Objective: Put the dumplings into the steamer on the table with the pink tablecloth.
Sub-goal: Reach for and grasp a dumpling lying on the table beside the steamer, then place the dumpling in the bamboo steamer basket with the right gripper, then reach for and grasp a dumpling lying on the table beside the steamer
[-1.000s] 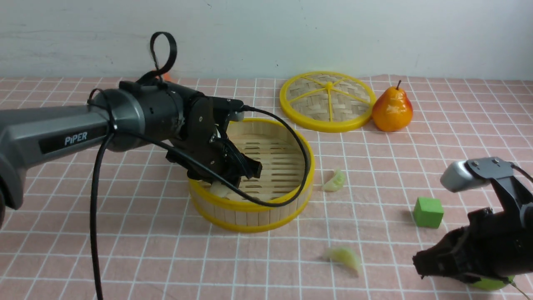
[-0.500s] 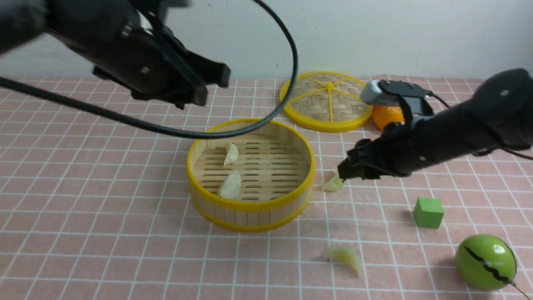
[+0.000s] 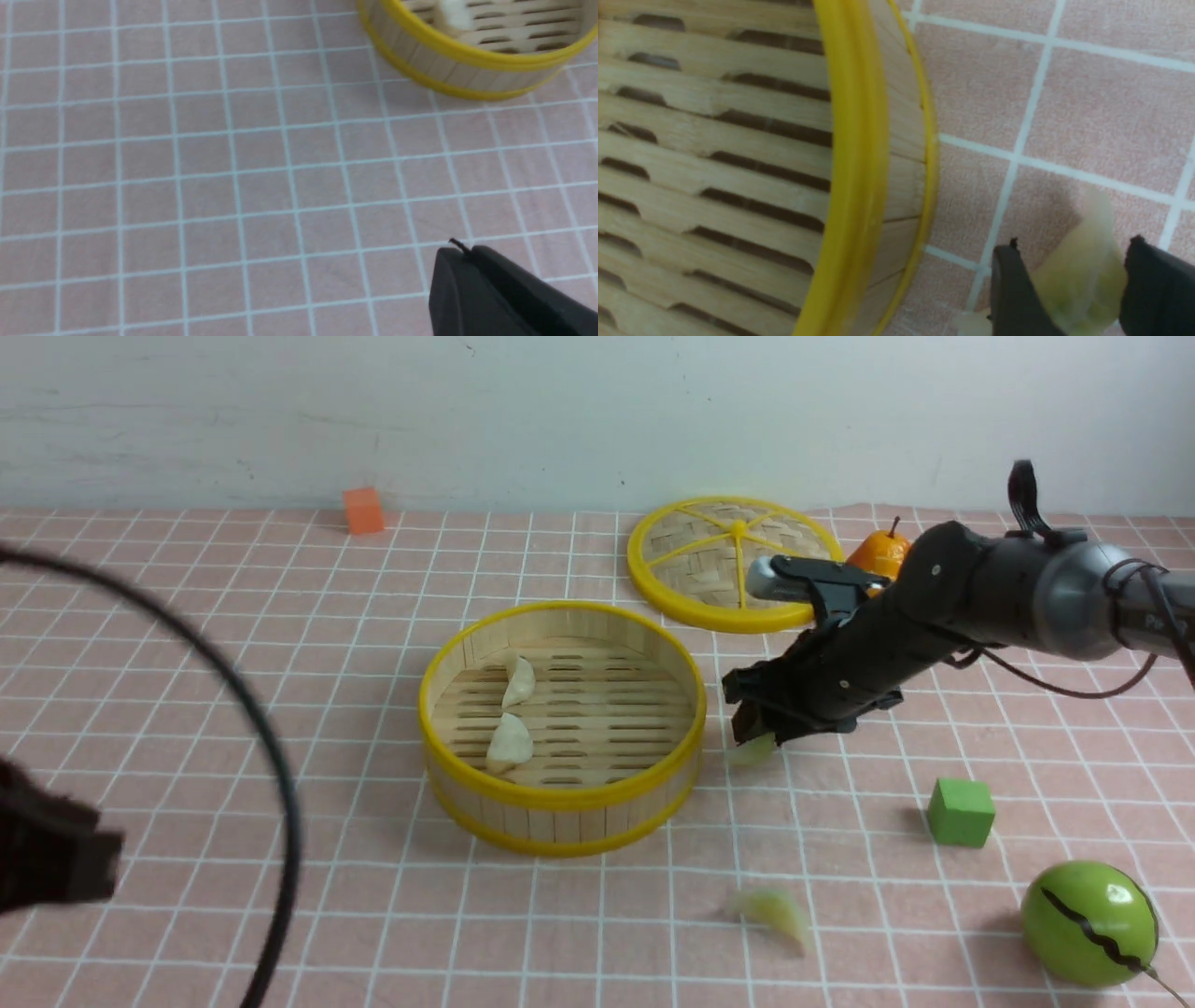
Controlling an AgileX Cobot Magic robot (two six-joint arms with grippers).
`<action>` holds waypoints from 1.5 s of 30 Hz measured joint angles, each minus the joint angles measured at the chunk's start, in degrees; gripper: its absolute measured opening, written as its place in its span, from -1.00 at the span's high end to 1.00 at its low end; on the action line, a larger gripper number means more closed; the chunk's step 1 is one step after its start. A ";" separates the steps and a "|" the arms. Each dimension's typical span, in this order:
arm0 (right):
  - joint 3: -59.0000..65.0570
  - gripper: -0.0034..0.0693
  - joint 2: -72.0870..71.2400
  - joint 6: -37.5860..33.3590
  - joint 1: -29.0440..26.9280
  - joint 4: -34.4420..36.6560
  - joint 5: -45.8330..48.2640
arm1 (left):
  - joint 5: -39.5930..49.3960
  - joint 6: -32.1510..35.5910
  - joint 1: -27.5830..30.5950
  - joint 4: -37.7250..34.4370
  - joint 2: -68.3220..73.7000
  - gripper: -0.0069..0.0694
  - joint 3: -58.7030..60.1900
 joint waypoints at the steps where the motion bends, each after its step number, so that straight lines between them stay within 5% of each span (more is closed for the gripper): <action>1: -0.16 0.33 0.00 -2.19 0.05 -0.61 0.97 | -0.16 -1.71 0.00 2.33 -2.74 0.80 2.99; 6: -2.87 0.39 -0.05 -10.25 0.05 -3.42 7.75 | -1.02 -4.39 0.00 9.10 -9.72 0.80 12.88; 12: -12.01 0.45 -1.33 -11.36 0.11 -6.21 17.75 | -5.45 -4.81 0.00 11.95 -13.83 0.79 21.26; 19: -21.60 0.48 -1.67 -14.88 5.18 3.85 11.71 | -14.60 -6.07 0.00 12.18 -15.13 0.77 22.09; 23: -21.89 0.76 3.01 -17.82 8.88 5.23 4.40 | -15.09 -6.20 0.00 12.07 -15.13 0.77 22.09; 27: -21.77 0.45 7.06 -18.20 10.30 3.24 1.86 | -15.12 -6.94 0.00 11.93 -15.13 0.77 22.09; 30: -21.58 -0.05 6.95 -18.20 10.55 1.09 3.64 | -14.95 -7.22 0.00 11.88 -15.13 0.77 22.09; 36: -21.74 -0.78 -5.96 -16.16 10.55 -4.62 20.71 | -12.55 -7.29 0.00 9.77 -15.13 0.76 22.09; 41: -20.29 -0.68 -10.82 -2.37 10.62 -13.14 34.02 | -13.33 -7.29 0.00 8.82 -15.13 0.74 22.09; 45: -10.80 -0.57 -10.39 5.01 10.62 -18.54 34.80 | -13.73 -7.34 0.00 8.03 -15.13 0.73 22.09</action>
